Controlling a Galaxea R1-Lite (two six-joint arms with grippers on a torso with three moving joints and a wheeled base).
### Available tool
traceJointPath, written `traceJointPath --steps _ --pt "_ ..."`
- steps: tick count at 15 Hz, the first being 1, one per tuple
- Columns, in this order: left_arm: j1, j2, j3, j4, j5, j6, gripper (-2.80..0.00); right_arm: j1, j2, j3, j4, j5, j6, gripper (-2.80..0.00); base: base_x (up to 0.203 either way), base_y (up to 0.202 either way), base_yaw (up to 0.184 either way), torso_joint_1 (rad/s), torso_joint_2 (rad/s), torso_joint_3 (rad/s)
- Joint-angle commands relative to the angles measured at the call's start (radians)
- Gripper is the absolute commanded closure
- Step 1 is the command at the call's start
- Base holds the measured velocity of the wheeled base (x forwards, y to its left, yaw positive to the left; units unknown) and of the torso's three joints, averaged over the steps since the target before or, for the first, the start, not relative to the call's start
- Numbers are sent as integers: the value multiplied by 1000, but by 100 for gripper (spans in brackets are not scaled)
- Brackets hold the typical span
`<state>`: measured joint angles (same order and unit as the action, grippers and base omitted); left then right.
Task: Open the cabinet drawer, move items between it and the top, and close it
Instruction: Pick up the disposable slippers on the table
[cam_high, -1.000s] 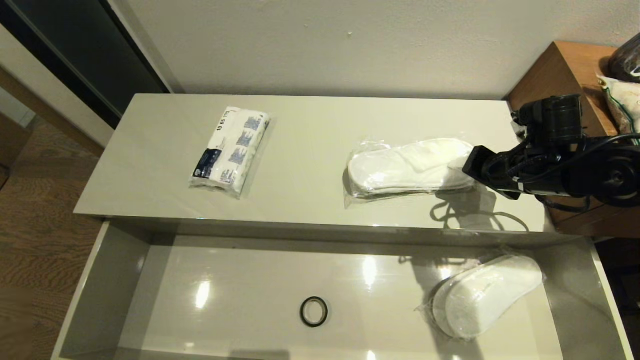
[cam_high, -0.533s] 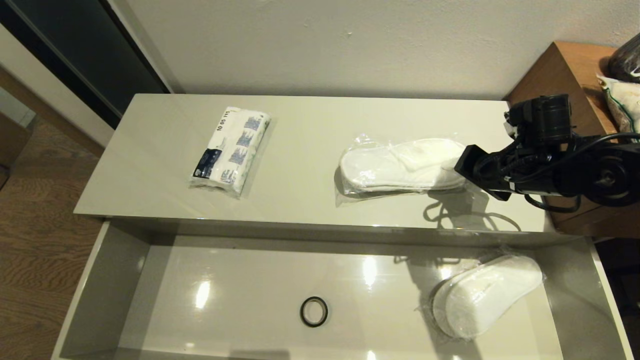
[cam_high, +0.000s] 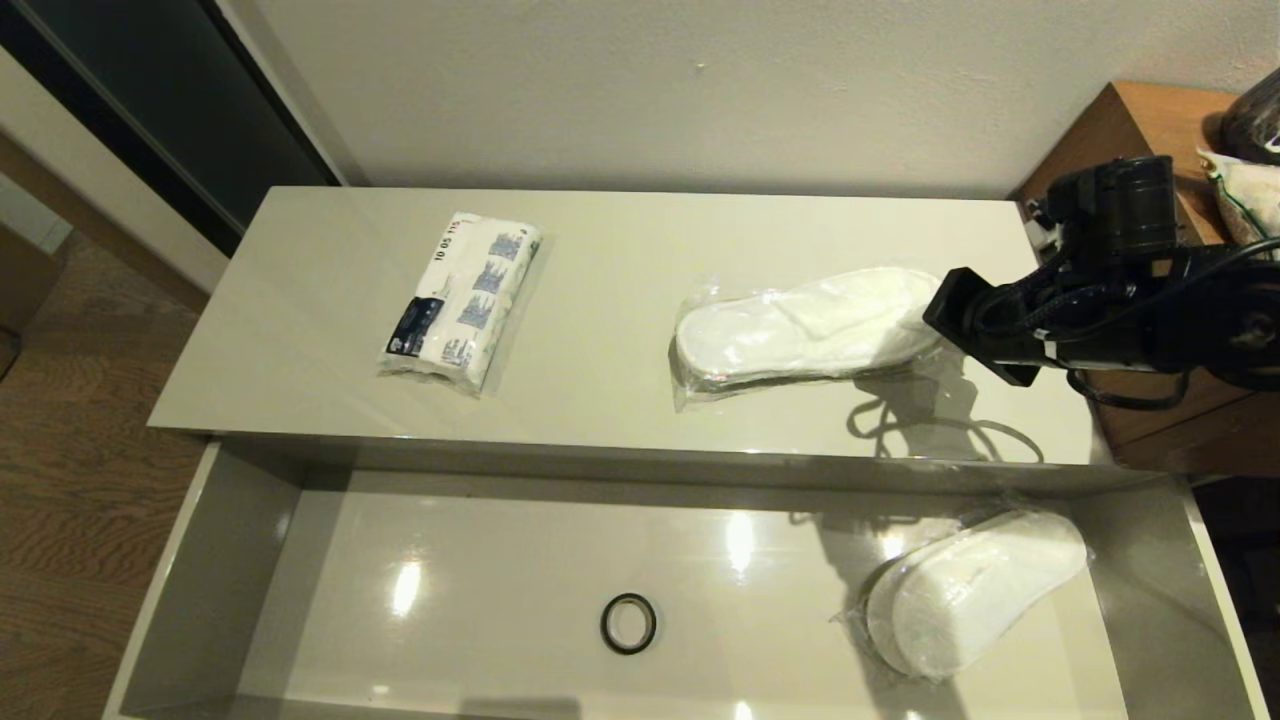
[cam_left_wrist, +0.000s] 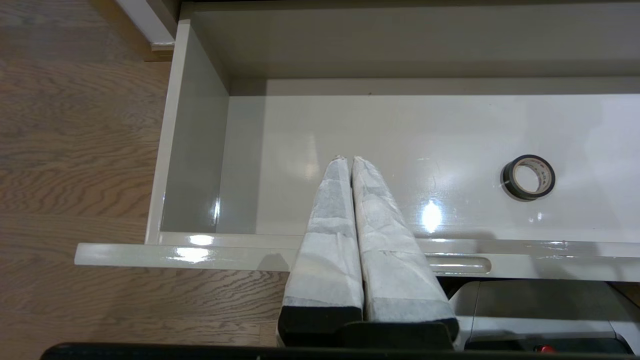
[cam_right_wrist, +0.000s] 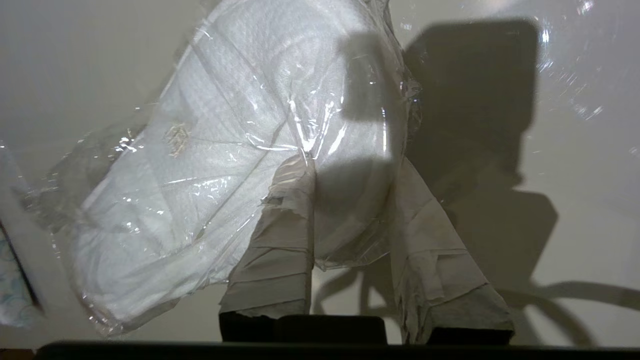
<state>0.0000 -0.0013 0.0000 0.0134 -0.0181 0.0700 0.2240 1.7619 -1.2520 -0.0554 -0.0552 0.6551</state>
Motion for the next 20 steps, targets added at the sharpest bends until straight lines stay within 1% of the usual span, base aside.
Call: traceJointPath --steps 1,4,6,9,11,15,20 --pt "0 1 0 -1 0 1 0 -6 -54 -19 27 1 3 0 0 0 0 0 0 0" --pt "0 1 0 0 0 1 0 -10 -104 -45 80 3 1 0 0 0 0 0 0 0" --pt "0 1 0 0 0 1 0 -10 -144 -75 142 6 0 0 0 0 0 0 0 0" --pt "0 1 0 0 0 1 0 -10 -191 -80 199 33 -4 0 0 0 0 0 0 0" --pt "0 1 0 0 0 1 0 -10 -218 -102 246 34 -9 0 0 0 0 0 0 0" --pt "0 1 0 0 0 1 0 -9 -293 -191 417 37 -15 0 0 0 0 0 0 0" --pt "0 1 0 0 0 1 0 -9 -417 -134 554 34 -55 0 0 0 0 0 0 0"
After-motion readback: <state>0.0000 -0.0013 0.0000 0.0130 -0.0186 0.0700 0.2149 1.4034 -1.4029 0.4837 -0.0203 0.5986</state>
